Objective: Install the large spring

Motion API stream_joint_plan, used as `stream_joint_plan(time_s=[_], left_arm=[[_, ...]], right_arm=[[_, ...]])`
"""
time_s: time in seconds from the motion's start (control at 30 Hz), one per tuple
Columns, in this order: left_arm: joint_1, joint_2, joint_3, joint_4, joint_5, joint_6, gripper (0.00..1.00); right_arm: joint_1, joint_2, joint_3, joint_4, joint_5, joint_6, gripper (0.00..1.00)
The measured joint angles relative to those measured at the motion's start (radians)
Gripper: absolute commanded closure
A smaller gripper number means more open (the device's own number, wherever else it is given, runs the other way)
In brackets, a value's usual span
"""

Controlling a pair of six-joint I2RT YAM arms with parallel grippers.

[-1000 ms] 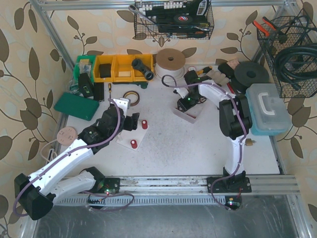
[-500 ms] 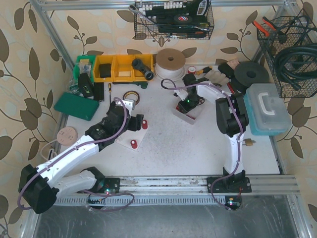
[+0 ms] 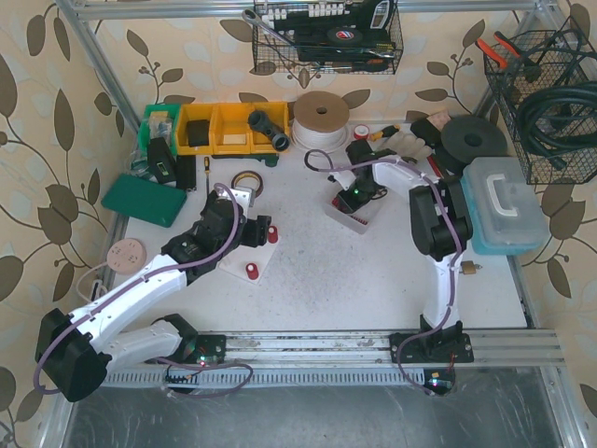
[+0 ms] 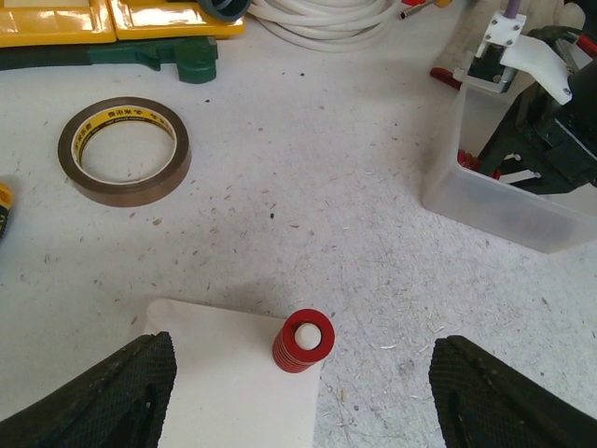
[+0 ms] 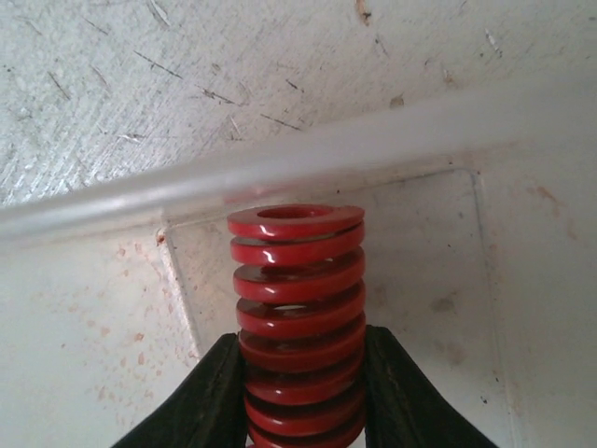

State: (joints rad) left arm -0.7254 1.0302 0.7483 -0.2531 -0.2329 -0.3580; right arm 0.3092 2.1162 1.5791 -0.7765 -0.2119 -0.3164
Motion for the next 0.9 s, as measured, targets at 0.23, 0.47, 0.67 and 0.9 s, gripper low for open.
stream_joint_plan(time_s=[0.23,0.47,0.67,0.9], left_arm=[[0.047,0.000,0.014,-0.038,0.024,-0.038,0.29],[0.111,0.003,0.104,-0.073,0.135,-0.080,0.45],[0.117,0.049,0.201,-0.084,0.275,-0.114,0.36],[0.117,0.117,0.258,-0.074,0.432,-0.168,0.29]], right_arm=[[0.000,-0.130,-0.081,0.037,0.006,-0.003,1.00],[0.016,-0.410,-0.219,0.132,0.006,0.001,1.00],[0.114,-0.645,-0.422,0.317,0.002,0.029,1.00],[0.332,-0.767,-0.565,0.559,0.037,0.078,1.00]])
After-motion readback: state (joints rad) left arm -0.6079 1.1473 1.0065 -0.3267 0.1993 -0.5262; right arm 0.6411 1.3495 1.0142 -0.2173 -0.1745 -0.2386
